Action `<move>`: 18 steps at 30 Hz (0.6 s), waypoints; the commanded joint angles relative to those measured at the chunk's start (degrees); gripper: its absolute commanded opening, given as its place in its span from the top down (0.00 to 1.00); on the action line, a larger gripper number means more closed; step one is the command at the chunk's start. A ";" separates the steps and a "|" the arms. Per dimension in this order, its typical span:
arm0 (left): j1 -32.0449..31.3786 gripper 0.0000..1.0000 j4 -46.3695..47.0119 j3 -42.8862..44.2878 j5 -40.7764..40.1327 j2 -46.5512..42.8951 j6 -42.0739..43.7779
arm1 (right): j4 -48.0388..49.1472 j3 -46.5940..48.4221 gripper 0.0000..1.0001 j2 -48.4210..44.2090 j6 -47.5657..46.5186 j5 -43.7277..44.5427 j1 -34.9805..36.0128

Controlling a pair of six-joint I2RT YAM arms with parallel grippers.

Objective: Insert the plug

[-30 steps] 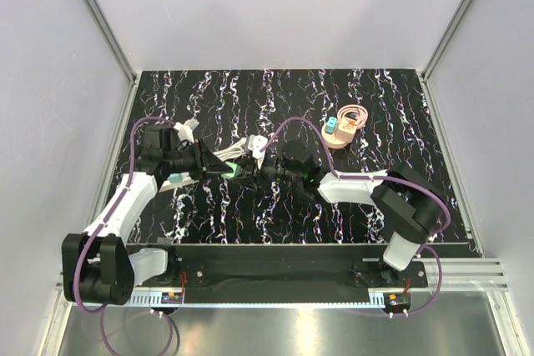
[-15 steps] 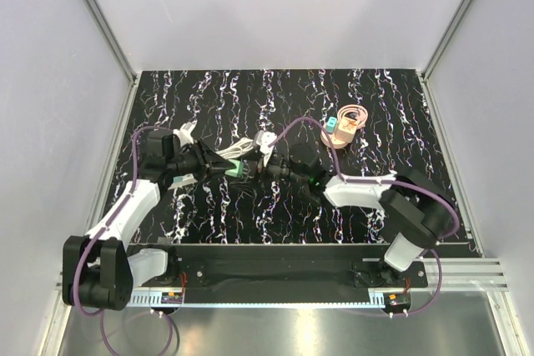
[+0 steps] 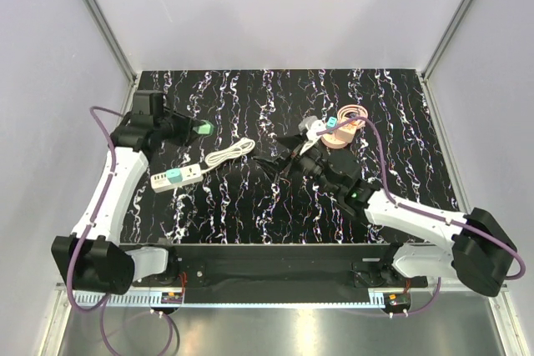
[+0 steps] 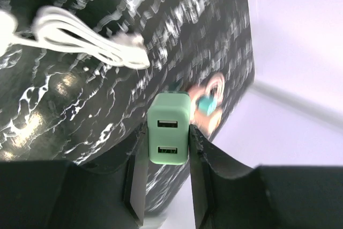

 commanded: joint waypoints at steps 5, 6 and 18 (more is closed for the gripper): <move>-1.34 1.00 -18.46 2.12 -13.31 4.79 -22.74 | -1.79 -3.60 0.00 -3.22 -1.06 6.85 0.19; -1.95 1.00 -20.83 4.03 -15.75 6.53 -25.19 | -1.96 -3.69 0.00 -3.14 -1.32 6.42 0.19; -7.92 1.00 -45.72 21.11 -29.21 18.77 -39.09 | -1.87 -6.51 0.00 -5.51 -2.20 7.03 0.19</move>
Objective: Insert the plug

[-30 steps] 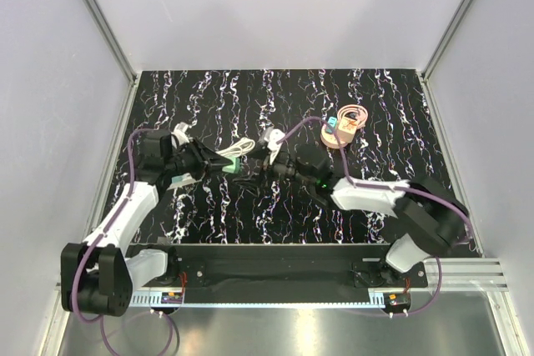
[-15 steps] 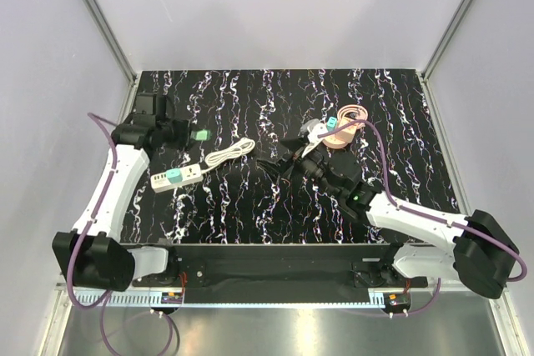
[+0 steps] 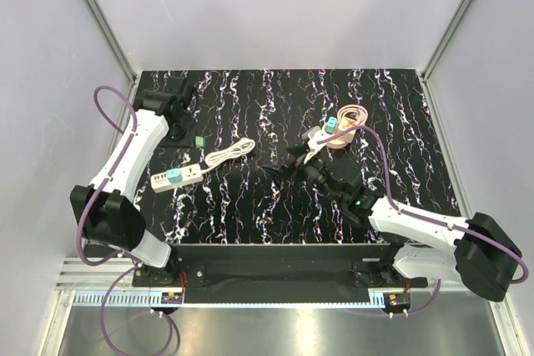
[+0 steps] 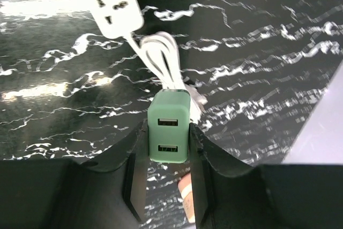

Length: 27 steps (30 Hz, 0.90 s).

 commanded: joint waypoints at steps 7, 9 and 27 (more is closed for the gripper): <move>-1.81 1.00 -14.00 -0.69 -8.85 3.33 -10.45 | 0.68 -0.37 0.00 -3.35 -2.12 2.00 0.19; -2.08 1.00 -14.44 -0.61 -9.99 4.21 -11.32 | 0.76 -0.28 0.00 -3.61 -2.03 1.74 0.19; -2.17 1.00 -15.06 -7.90 -12.71 5.70 -16.34 | 0.94 -0.28 0.00 -2.38 -2.91 1.65 0.10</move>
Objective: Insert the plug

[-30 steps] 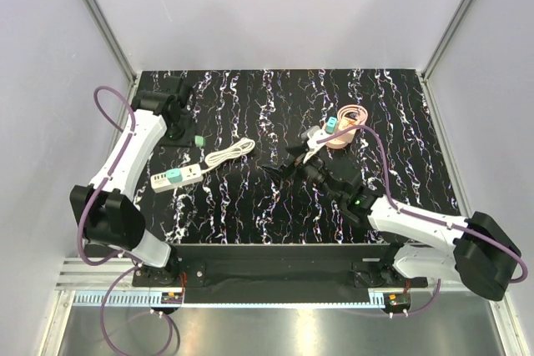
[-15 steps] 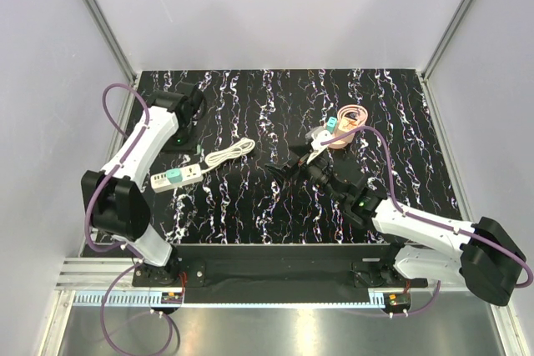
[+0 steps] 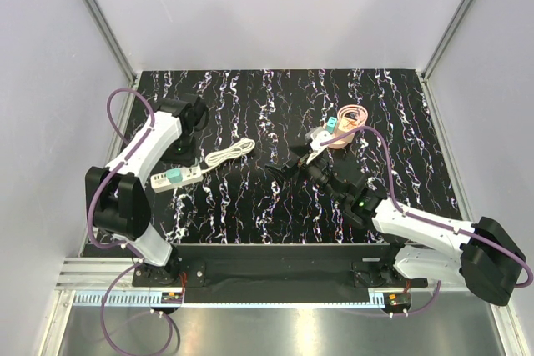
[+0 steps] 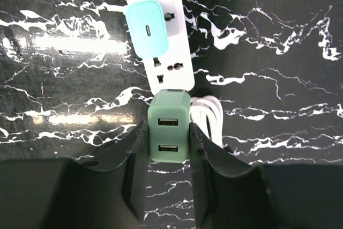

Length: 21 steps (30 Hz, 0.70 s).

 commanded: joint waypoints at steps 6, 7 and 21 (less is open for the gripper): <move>-0.20 1.00 -11.84 -1.74 -4.04 1.97 -8.58 | 1.79 0.01 0.00 0.11 -1.08 1.06 0.19; -0.20 1.00 -11.84 -1.66 -4.13 2.23 -8.59 | 1.79 -0.17 0.00 -0.07 -1.08 1.06 0.28; -0.20 1.00 -11.93 -3.24 -5.18 3.03 -10.52 | 1.62 0.09 0.00 -0.50 -1.60 1.15 0.19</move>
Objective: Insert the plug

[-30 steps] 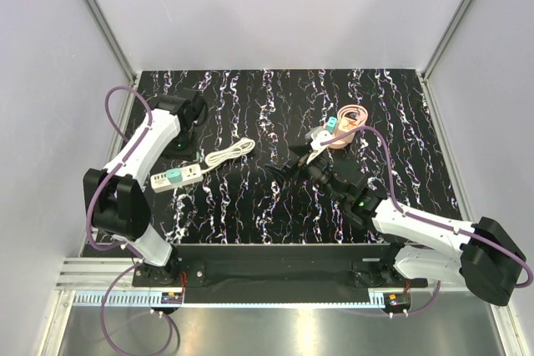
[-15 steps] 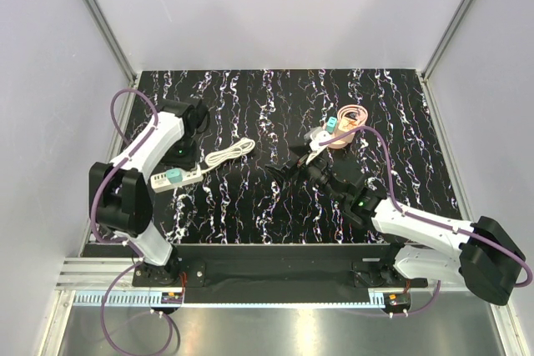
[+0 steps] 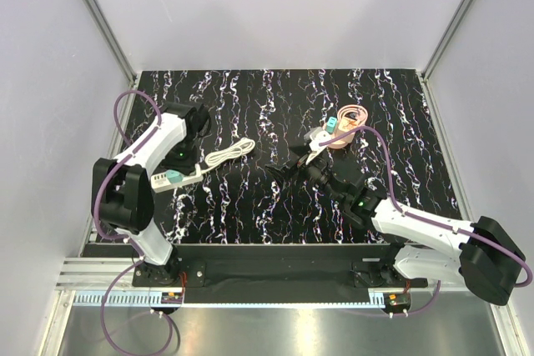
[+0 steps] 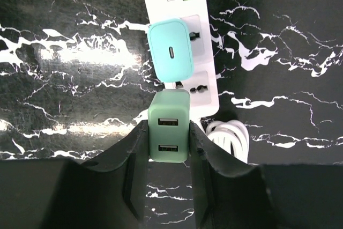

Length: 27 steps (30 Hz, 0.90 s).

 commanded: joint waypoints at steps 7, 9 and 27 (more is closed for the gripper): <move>-0.20 1.00 -11.86 1.36 -4.77 1.15 -10.08 | 1.46 0.01 0.00 -1.49 -1.41 1.57 0.19; -0.20 1.00 -11.86 1.45 -4.60 1.59 -10.17 | 1.55 -0.08 0.00 -1.41 -1.41 1.57 0.19; -0.72 1.00 -10.46 1.71 -4.42 5.11 -10.60 | 1.55 -0.26 0.00 -1.58 -1.85 1.66 0.19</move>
